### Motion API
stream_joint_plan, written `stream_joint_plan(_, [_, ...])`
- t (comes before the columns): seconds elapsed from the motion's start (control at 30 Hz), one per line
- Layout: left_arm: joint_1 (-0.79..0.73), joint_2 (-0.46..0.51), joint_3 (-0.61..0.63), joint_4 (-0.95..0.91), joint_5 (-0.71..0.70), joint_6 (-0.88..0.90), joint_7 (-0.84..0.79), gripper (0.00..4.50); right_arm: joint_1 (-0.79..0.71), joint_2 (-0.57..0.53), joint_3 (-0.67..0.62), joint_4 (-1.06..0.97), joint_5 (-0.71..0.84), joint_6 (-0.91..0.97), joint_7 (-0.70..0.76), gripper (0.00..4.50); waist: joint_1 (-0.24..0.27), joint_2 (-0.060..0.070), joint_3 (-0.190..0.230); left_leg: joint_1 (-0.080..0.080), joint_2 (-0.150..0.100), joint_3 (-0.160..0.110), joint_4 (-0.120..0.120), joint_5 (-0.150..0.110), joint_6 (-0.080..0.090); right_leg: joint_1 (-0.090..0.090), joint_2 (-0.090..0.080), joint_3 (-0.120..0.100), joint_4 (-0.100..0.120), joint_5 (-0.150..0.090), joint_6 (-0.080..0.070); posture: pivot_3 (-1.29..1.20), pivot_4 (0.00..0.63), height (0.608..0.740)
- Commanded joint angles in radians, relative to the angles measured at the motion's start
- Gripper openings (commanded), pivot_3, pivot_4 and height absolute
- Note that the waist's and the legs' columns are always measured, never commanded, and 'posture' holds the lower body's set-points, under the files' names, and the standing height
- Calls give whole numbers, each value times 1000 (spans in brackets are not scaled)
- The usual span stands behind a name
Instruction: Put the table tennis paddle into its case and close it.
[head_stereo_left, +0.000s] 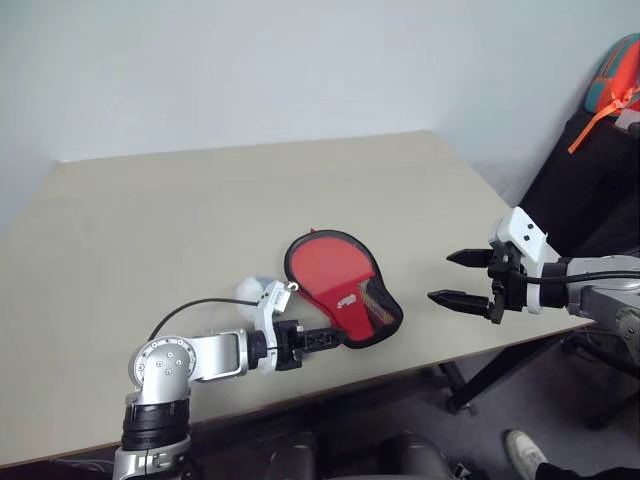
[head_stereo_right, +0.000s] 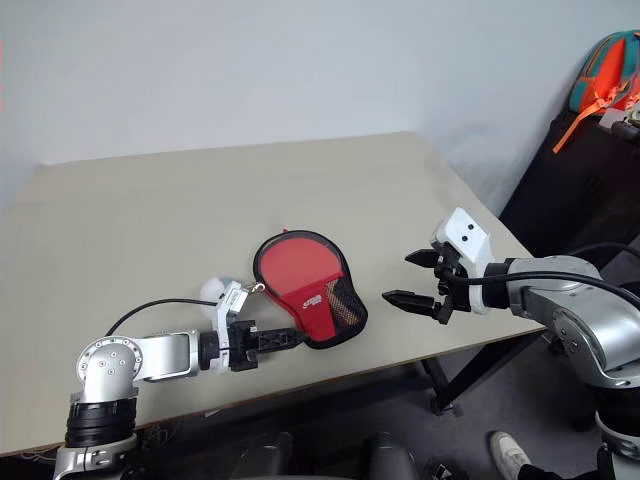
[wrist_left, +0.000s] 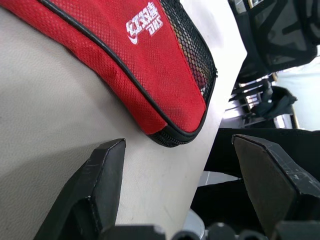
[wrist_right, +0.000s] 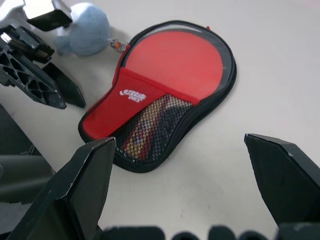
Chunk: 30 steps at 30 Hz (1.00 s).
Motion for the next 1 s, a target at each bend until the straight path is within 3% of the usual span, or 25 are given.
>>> stream_joint_plan(0.03, [-16, -36, -15, 46, 36, 7, 27, 3597, -10, 11, -41, -30, 16, 4, -23, 4500, 5, 1, -1, 0, 0, 0, 0, 0, 0, 0, -1, 0, 0, 0, 0, 0, 0, 715])
stream_joint_plan(0.2, [-43, -92, 9, 76, 52, 29, 69, 3597, -4, 21, -46, -47, 28, 17, -43, 4500, 25, 3, -2, 0, -4, -1, 0, 0, 0, 1, -7, -3, 0, 0, 1, 0, 0, 715])
stream_joint_plan(0.63, [-183, -344, 127, 180, 168, 61, 333, 3597, -3, 46, -53, -71, 58, 48, -93, 4500, 37, 4, -3, 0, -17, -16, 0, -2, 5, 8, -14, -11, -2, 2, 4, 0, 0, 715])
stream_joint_plan(0.8, [-221, -392, 147, 202, 212, 67, 364, 3597, -14, 51, -49, -66, 64, 48, -105, 4500, 37, 4, -3, 0, -18, -20, 0, -2, 5, 11, -17, -16, -3, 2, 4, 0, 0, 715])
stream_joint_plan(0.97, [-233, -375, 140, 201, 248, 128, 341, 3597, -24, 50, -53, -65, 69, 54, -113, 4500, 34, 4, -3, 0, -18, -22, 0, -3, 6, 14, -18, -20, -4, 2, 5, 0, 0, 715])
stream_joint_plan(1.0, [-234, -372, 144, 203, 254, 136, 337, 3435, -26, 51, -53, -64, 69, 55, -113, 4500, 33, 4, -3, 0, -18, -23, 0, -3, 6, 14, -18, -21, -4, 1, 5, 0, 0, 715])
